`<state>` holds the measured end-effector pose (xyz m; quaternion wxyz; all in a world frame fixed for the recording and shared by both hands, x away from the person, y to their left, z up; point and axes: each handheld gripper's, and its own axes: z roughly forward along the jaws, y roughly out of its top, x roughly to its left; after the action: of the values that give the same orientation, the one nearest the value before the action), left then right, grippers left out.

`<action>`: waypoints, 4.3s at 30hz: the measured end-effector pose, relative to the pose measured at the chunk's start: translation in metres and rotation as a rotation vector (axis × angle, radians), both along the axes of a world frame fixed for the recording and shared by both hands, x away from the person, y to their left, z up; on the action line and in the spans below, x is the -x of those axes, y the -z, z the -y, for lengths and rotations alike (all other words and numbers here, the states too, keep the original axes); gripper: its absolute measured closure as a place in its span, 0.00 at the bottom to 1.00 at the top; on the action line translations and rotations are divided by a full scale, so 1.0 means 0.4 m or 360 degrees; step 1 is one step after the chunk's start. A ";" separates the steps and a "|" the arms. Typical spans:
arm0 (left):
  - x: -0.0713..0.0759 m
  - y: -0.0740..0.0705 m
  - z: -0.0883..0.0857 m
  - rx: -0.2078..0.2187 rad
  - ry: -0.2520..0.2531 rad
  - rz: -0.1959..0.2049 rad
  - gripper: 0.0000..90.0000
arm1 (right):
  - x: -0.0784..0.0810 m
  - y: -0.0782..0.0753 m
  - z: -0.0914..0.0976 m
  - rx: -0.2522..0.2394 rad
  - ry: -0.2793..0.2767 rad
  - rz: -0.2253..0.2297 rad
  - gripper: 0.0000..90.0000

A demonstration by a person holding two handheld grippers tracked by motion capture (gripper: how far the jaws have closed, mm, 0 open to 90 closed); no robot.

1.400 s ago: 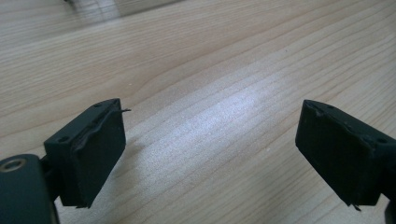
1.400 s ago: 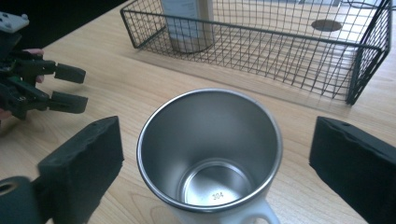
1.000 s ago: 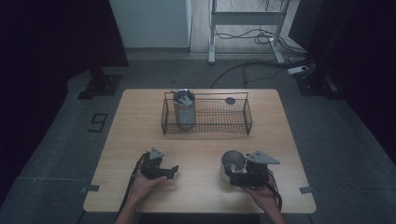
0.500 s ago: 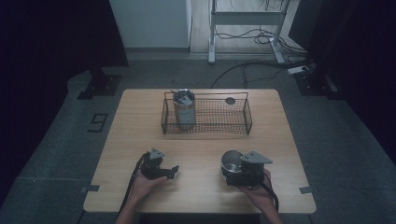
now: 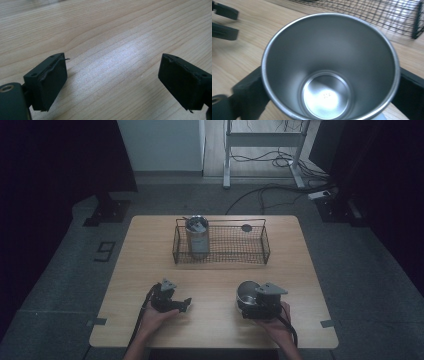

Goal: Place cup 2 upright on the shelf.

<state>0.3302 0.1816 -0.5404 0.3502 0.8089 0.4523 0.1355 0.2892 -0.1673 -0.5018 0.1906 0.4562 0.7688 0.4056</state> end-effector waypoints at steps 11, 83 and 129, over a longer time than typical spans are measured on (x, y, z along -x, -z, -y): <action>0.000 0.000 -0.001 -0.0005 -0.0002 0.0000 0.10 | -0.001 -0.001 0.001 0.0026 -0.0024 0.0028 0.07; 0.025 -0.012 0.022 0.0061 0.0102 0.0018 0.10 | -0.070 -0.248 0.062 -0.0116 0.0233 0.0202 0.08; 0.025 -0.040 0.011 0.0113 0.0099 0.0065 0.11 | -0.263 -0.351 0.045 -0.0103 0.0305 0.0187 0.08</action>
<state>0.3201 0.1772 -0.5244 0.3918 0.8068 0.4242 0.1248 0.3944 -0.1854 -0.3614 0.2585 0.5089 0.6956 0.4362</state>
